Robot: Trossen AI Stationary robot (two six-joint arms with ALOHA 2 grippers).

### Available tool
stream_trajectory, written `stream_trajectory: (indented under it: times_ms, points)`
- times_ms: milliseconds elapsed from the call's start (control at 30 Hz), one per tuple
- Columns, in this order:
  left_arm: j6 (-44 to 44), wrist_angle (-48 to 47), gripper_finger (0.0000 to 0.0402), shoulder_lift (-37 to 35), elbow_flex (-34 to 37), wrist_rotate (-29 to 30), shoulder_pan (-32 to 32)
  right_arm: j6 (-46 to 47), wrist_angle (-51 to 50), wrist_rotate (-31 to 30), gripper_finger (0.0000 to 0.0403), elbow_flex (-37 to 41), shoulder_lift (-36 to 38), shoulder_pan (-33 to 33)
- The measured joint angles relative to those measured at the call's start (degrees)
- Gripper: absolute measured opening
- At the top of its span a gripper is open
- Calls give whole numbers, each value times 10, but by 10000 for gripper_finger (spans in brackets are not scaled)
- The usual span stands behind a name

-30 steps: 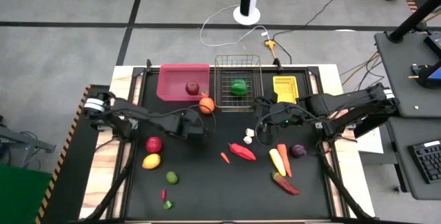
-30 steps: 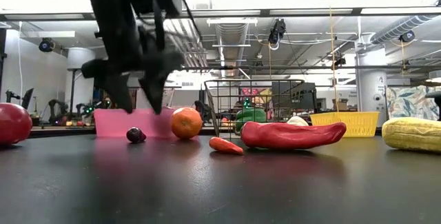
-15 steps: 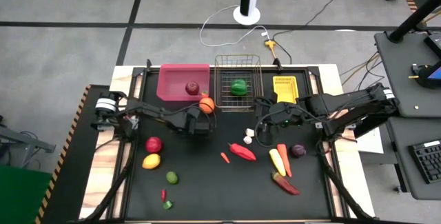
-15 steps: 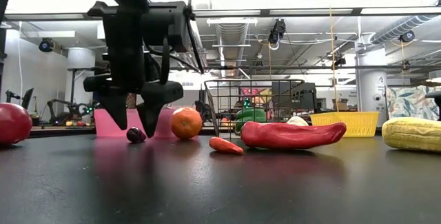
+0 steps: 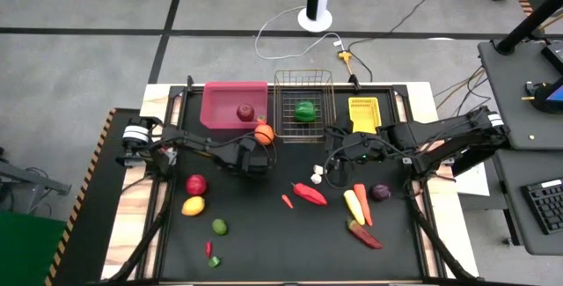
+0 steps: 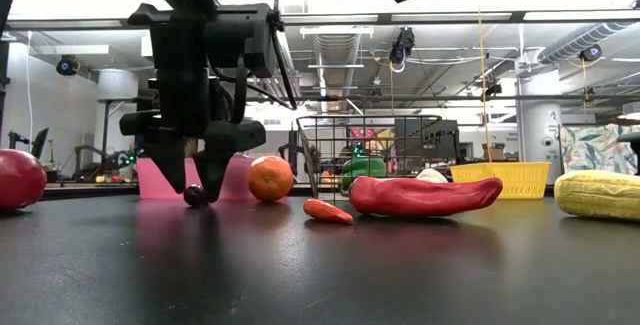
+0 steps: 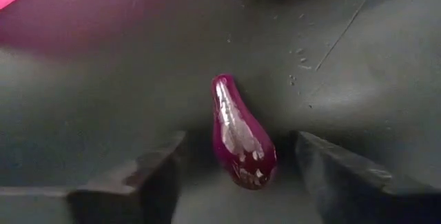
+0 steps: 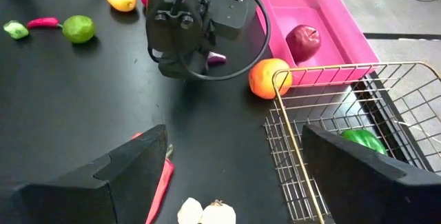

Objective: Sort produce into baskets
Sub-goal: Put the small purple eggplant into the yellow bin

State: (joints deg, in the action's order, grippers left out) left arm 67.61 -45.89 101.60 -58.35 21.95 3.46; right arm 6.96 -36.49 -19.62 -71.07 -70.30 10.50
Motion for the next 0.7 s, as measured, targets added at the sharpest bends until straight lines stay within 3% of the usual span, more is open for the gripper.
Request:
stream_trajectory:
  times_ms: [267, 367, 467, 700]
  points:
    - [0, 0, 87, -1, 0, 9, 0, 0, 0, 0, 325, 0, 0, 0]
    - [-2, 0, 43, -1, 0, 10, 0, 0, 0, 0, 325, 0, 0, 0]
    - [-9, 0, 27, -1, 0, 10, 0, 0, 0, 0, 325, 0, 0, 0]
    - [-27, 0, 35, -9, 0, 13, 4, -1, 0, 0, 325, 1, 0, 0]
